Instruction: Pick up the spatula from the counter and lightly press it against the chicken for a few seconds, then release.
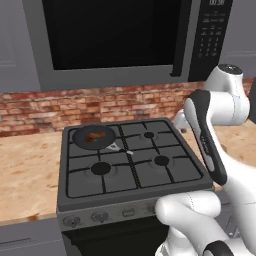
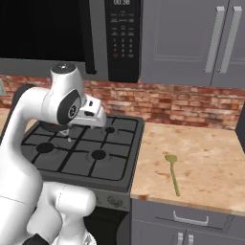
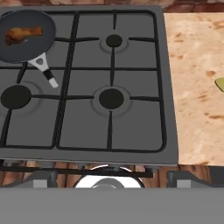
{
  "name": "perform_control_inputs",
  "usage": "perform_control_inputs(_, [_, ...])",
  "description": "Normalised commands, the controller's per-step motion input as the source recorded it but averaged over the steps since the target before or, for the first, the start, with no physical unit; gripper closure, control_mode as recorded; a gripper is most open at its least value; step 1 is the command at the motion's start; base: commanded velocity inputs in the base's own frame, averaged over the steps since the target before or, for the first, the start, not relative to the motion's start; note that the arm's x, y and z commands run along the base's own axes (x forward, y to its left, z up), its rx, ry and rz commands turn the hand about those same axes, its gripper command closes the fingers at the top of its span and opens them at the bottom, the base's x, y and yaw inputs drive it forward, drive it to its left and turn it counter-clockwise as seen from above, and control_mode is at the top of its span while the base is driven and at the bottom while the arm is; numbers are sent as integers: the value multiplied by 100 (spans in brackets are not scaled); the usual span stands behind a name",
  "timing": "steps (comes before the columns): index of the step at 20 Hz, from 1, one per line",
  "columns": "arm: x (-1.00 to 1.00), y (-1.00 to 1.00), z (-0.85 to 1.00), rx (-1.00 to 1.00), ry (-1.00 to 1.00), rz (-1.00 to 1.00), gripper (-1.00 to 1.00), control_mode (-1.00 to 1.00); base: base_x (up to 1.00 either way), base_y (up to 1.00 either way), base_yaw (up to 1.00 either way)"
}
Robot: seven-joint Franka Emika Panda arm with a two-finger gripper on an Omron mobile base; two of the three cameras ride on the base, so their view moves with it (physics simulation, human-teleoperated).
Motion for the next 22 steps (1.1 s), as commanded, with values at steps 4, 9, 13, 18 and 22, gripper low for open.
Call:
perform_control_inputs(4, [-35,-26,0,0,-3,0,-100,-100,0,0,0])
perform_control_inputs(9, [-20,-18,0,0,-1,0,-100,-100,0,0,0])
perform_control_inputs(13, [-16,-20,0,-2,-1,0,-100,-100,0,0,0])
perform_control_inputs(18, [-15,-29,0,-6,0,0,-100,-100,0,0,0])
perform_control_inputs(22, [-15,-28,-4,-8,0,0,-100,-100,0,0,0])
